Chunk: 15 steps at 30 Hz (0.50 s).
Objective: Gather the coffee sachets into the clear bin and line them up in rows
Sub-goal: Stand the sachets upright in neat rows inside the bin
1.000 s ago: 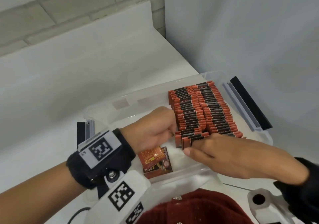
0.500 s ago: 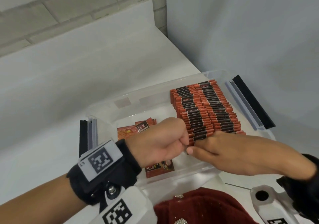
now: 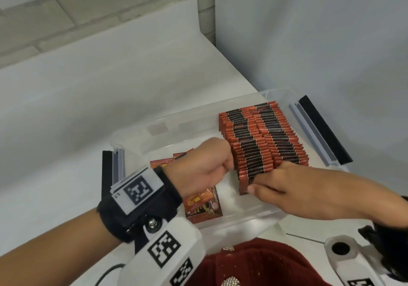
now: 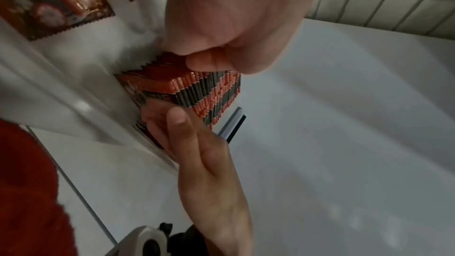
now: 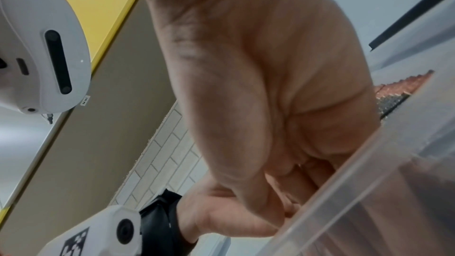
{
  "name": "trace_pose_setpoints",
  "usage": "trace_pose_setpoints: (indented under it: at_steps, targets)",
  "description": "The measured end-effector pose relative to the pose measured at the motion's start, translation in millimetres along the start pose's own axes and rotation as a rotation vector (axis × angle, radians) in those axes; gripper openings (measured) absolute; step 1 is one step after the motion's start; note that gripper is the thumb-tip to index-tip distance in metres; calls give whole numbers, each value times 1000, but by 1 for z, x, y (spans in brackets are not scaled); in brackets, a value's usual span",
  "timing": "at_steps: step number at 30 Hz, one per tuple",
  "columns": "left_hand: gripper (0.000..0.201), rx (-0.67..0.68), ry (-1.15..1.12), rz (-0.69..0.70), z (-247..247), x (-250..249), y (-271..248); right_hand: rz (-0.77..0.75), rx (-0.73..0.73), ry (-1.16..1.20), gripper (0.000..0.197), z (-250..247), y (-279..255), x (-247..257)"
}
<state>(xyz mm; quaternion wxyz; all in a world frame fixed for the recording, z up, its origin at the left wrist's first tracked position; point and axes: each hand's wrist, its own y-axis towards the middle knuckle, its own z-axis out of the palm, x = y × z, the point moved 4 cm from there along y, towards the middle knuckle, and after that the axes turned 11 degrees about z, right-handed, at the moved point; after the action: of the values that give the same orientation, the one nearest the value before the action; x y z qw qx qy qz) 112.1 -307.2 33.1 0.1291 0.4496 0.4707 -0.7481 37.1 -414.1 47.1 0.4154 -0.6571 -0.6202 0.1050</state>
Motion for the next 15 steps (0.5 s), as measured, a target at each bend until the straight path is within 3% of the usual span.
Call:
trace_pose_setpoints:
  at_steps: [6,8,10,15]
  targets:
    - [41,-72,32,-52,-13,3,7,-57,64,-27,37,-7,-4,0]
    - [50,-99,59,-35,-29,-3,7,-93,88,10,36,-14,-8,3]
    - [62,-91,167,-21,-47,-10,7,-126,90,42,33,-23,-8,11]
    - [42,-20,519,-18,-78,-31,-6,-210,150,17,33,-23,12,56]
